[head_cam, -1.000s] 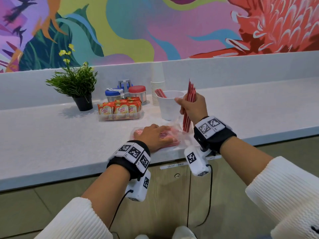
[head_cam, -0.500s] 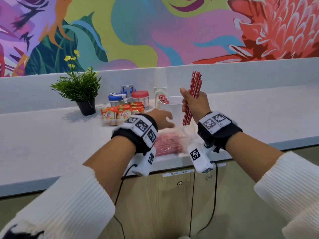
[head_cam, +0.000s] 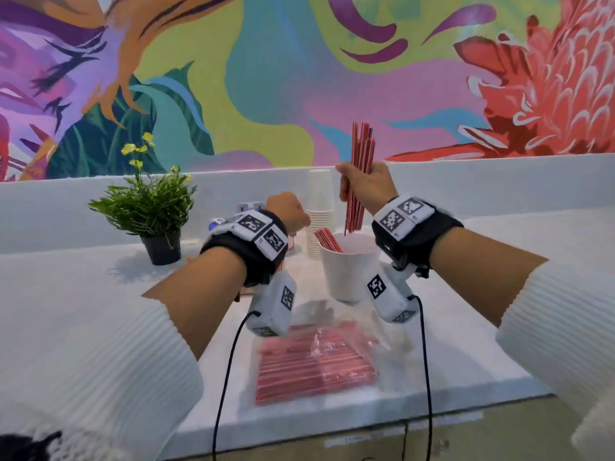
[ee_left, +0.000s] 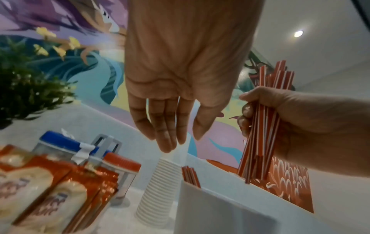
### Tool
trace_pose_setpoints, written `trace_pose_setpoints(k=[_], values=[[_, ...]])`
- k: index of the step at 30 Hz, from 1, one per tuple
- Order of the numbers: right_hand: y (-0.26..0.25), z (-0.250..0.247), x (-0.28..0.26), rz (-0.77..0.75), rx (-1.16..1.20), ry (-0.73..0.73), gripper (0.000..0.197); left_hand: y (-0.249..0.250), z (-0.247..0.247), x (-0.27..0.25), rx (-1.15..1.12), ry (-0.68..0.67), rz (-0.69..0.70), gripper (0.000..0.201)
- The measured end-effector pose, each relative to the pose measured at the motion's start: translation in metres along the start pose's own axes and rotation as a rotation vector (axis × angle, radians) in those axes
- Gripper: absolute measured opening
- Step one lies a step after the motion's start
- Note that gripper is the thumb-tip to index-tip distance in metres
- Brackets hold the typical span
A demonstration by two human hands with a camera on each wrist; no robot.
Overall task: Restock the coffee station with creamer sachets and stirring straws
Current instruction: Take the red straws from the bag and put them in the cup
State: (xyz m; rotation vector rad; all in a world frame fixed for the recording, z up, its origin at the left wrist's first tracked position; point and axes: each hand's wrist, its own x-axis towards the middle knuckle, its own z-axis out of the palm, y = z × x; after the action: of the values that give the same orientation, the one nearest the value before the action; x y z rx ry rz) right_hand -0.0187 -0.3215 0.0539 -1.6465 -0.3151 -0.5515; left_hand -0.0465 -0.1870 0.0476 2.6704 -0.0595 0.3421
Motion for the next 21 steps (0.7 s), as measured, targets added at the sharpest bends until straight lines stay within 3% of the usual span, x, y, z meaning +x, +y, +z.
trace_pose_setpoints(k=[6,11,15,21], values=[[0.053,0.011,0.009,0.060,-0.262,-0.128,0.035,-0.026,0.037,0.038,-0.253,-0.174,-0.058,0.024],[0.078,0.012,0.013,0.083,-0.561,-0.332,0.027,-0.023,0.062,0.058,-0.721,-0.236,-0.138,0.022],[0.081,0.014,0.014,0.084,-0.727,-0.451,0.018,-0.021,0.079,0.068,-1.072,-0.281,-0.189,0.044],[0.076,0.010,0.012,0.082,-0.818,-0.516,0.037,-0.021,0.087,0.071,-1.237,-0.243,-0.199,0.052]])
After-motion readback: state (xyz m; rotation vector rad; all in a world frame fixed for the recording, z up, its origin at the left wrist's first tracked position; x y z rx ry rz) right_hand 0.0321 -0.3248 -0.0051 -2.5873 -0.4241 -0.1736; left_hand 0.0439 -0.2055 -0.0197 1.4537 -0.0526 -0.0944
